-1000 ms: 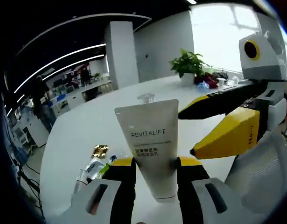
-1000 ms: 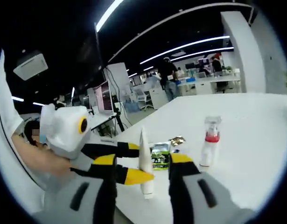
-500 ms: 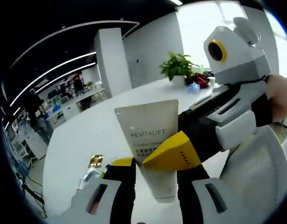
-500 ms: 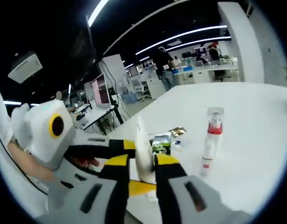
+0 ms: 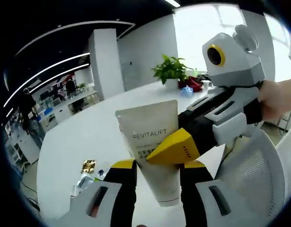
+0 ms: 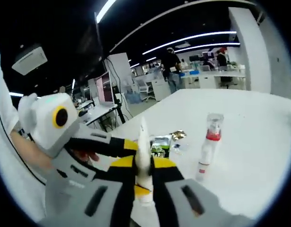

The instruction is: Arrange the skincare products in the storage area until every visible bottle or jar stands upright without overlapping.

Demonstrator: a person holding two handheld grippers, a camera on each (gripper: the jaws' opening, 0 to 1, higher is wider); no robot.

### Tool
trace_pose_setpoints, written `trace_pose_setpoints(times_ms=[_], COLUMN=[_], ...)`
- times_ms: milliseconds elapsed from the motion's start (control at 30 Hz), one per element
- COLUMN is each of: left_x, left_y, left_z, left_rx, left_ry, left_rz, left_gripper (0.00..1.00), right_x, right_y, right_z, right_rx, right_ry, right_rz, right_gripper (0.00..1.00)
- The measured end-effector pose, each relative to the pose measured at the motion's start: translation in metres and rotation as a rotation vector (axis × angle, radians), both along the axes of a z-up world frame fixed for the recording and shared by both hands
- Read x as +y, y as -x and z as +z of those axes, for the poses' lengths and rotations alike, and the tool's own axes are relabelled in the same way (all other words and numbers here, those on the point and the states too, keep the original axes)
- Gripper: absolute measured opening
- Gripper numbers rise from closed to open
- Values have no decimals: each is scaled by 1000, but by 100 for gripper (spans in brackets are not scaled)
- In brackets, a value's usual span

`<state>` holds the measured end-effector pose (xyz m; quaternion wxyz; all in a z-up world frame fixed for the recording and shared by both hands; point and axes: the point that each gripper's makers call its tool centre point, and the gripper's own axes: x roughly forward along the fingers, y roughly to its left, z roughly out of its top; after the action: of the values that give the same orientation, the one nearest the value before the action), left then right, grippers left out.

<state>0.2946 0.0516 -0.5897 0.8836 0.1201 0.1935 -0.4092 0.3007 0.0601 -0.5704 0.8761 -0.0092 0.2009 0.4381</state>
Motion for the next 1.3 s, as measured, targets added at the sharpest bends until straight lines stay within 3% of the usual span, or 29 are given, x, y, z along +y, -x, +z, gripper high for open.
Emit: trace_pose_setpoints(times_ms=[167,300,367,533,700,967,1167,1300], left_x=[3,-2,-5,-6,-3,4,5,5], left_y=[-2,5,12,29,34,37,31,24], left_z=[-3,-1,0,1,9,1,-7,-17], left_rx=[40,67,85,95,90,85,113,97], left_ry=[12,23,21,-5,19,-2,4,-16], left_rz=[-44,-169,-256,-417,-470,-510,-496,-482], left_gripper=[38,37,38,31,21,19,18,17], right_x=[-3,-2,2,12,22,27,30,29], right_y=[3,8,15,31,42,42,39,31], right_z=[12,20,28,43,39,34,25,14], right_rx=[-29,-70,-73,-95,-98,-86,-76,-67], right_ry=[6,27,1,-14,29,-2,-7,1], right_rz=[89,185,260,430,545,580,555,506], right_gripper=[11,11,11,11,11,11,13,14])
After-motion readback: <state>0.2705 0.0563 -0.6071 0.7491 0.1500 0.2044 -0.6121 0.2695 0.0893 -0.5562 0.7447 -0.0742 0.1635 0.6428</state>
